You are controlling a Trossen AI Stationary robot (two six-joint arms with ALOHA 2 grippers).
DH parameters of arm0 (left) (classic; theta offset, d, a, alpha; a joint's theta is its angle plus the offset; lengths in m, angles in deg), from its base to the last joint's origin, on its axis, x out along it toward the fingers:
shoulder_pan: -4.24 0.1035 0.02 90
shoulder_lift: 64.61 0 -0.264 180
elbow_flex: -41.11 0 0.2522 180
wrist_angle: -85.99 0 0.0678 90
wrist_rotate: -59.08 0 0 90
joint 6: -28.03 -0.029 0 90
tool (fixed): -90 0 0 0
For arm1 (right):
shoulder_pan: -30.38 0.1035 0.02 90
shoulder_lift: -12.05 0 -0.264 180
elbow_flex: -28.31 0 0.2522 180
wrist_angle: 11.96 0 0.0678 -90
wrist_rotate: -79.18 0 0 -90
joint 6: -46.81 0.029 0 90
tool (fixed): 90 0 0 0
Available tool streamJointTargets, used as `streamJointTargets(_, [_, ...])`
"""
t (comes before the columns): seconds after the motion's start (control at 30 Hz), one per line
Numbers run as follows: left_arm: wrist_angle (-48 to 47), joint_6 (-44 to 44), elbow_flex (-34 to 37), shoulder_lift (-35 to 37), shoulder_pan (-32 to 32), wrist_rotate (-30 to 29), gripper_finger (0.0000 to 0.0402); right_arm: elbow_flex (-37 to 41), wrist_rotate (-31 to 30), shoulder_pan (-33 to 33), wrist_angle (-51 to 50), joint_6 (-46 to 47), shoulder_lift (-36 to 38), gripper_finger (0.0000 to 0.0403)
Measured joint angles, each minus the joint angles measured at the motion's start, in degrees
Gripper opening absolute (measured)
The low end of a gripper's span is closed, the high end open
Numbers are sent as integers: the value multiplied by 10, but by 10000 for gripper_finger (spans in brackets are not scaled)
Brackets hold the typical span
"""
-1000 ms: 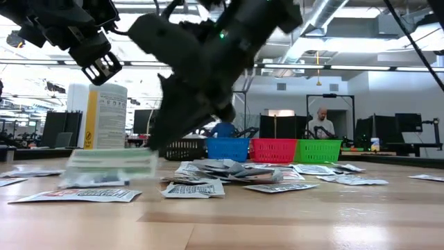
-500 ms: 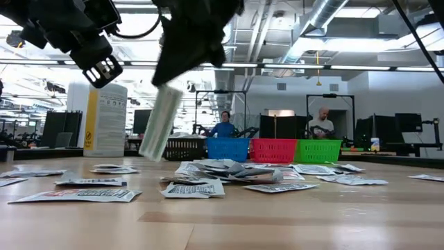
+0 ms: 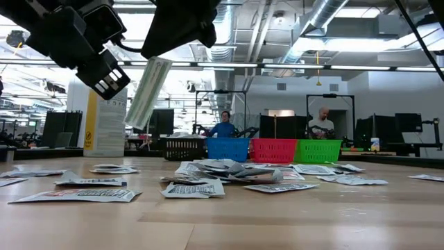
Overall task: Pick & Place First Aid Supplies
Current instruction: Put the green bandage pack in the black bin
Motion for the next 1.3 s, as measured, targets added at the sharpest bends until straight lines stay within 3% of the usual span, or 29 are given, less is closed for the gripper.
streamJointTargets(0.3, [46,-91,0,-36,0,-2,172,0,0,1,-2,0,0,0])
streamJointTargets(0.63, [119,-126,0,-112,0,-58,228,0,0,1,-4,0,0,0])
streamJointTargets(1.3, [249,-107,0,-211,-21,-44,230,0,1,0,-7,-10,0,0])
